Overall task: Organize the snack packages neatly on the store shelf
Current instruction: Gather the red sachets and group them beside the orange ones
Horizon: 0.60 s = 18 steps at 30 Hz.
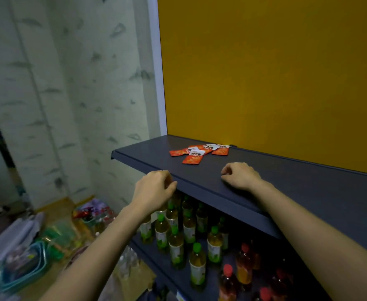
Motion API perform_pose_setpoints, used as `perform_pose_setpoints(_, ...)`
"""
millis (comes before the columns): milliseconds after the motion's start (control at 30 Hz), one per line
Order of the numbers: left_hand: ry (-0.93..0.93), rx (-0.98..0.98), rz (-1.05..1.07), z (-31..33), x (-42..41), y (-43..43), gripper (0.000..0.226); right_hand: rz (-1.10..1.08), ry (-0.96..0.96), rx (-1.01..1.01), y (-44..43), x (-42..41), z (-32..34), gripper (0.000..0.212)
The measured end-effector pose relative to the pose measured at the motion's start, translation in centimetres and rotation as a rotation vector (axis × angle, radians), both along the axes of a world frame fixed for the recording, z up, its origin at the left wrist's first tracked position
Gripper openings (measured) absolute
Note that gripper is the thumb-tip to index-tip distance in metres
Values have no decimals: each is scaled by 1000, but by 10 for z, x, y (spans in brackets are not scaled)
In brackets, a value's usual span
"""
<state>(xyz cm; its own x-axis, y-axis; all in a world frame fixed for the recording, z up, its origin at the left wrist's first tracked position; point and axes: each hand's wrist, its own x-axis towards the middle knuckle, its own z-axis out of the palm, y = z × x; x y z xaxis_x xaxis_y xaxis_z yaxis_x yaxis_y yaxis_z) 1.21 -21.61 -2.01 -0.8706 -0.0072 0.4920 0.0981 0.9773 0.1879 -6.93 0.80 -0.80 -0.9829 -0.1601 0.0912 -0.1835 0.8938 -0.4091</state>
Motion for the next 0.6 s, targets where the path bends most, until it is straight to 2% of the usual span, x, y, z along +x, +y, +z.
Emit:
perform_pose_setpoints(67,1,-5,-16,0,-24,-8,31,-11,3,0,-12,-24,-2,25)
perform_pose_setpoints(233,-22,20,-20,4,-101,-7,60,-80,29,11,-25,-90,0,21)
perform_pose_setpoints(333,-100,-80,-67,8,-149,1,78,-162,47,4,-24,-128,6,14)
perform_pose_setpoints(400,-175,-148,-88,5,-177,1,94,-238,76,27,-21,-152,12,20)
perform_pose_setpoints(500,-282,-88,-86,1,-214,-1,118,-334,53,40,-16,-180,17,33)
perform_pose_setpoints(600,-342,-71,-109,-2,-241,-6,124,-372,-45,67,-17,-194,12,46)
